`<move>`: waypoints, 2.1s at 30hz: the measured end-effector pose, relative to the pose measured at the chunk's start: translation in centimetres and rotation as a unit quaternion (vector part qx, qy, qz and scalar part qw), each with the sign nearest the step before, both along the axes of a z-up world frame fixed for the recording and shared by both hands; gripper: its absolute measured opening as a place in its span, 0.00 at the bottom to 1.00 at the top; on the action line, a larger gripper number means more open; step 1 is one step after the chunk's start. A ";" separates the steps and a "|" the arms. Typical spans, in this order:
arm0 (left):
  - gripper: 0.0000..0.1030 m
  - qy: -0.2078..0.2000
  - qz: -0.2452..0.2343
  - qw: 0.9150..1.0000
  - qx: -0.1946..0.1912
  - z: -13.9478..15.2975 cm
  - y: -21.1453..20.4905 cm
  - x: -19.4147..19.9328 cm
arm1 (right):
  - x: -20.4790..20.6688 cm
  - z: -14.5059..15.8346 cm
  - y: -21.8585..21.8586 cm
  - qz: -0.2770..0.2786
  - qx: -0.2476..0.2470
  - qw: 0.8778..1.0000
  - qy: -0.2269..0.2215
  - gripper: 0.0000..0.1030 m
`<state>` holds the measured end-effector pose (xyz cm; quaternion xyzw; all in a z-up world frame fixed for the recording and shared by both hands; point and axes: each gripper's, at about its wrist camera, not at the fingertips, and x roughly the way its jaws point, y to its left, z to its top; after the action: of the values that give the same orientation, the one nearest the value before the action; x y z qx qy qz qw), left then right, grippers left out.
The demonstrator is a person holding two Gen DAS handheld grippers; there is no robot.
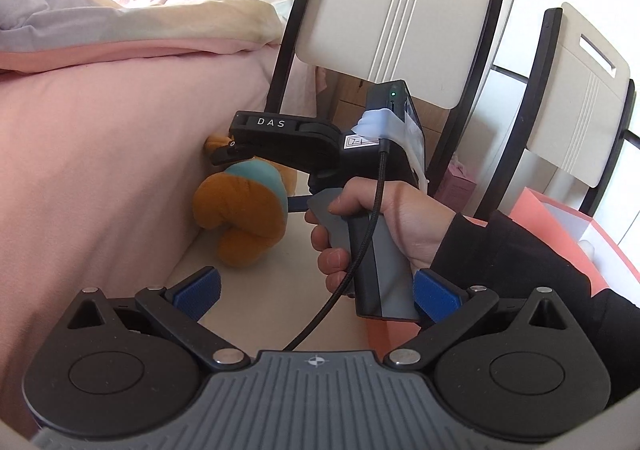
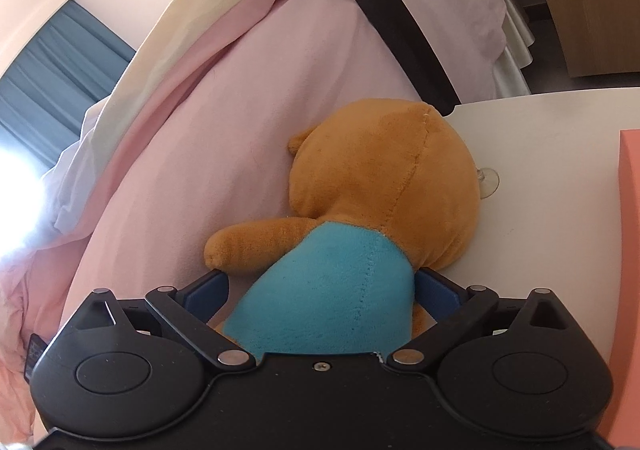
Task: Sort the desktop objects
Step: 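Close the right gripper on the blue shirt of the orange teddy bear, then lift the teddy bear with the right gripper and carry it toward the shoebox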
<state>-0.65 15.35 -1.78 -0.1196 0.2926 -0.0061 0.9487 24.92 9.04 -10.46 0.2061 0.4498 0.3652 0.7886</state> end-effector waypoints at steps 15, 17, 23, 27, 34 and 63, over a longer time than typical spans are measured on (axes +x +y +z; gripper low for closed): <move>1.00 -0.002 0.020 1.000 0.011 0.0 0.5 0.3 | -1.9 2.4 -0.7 0.017 -0.050 0.996 -0.067 0.69; 1.00 -0.002 0.022 1.000 0.012 0.0 0.5 0.3 | -2.0 2.6 -0.9 0.016 -0.057 0.995 -0.076 0.69; 1.00 -0.009 0.039 0.999 0.025 0.2 0.7 0.3 | -2.7 3.4 -2.1 0.017 -0.080 0.992 -0.098 0.69; 1.00 -0.010 0.049 0.998 0.027 0.4 0.6 0.5 | -2.9 4.1 -3.1 0.012 -0.096 0.988 -0.117 0.69; 1.00 -0.019 0.060 0.998 0.032 1.3 -0.2 0.4 | -3.7 5.4 -4.7 0.003 -0.116 0.982 -0.149 0.68; 1.00 -0.033 0.071 0.995 0.058 4.2 -5.4 0.6 | -7.3 11.0 -16.0 -0.078 -0.173 0.956 -0.226 0.68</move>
<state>0.00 9.90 2.47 -0.0842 0.2519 0.0741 0.9612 17.63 -6.92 0.54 0.0130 0.2990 0.2562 0.9191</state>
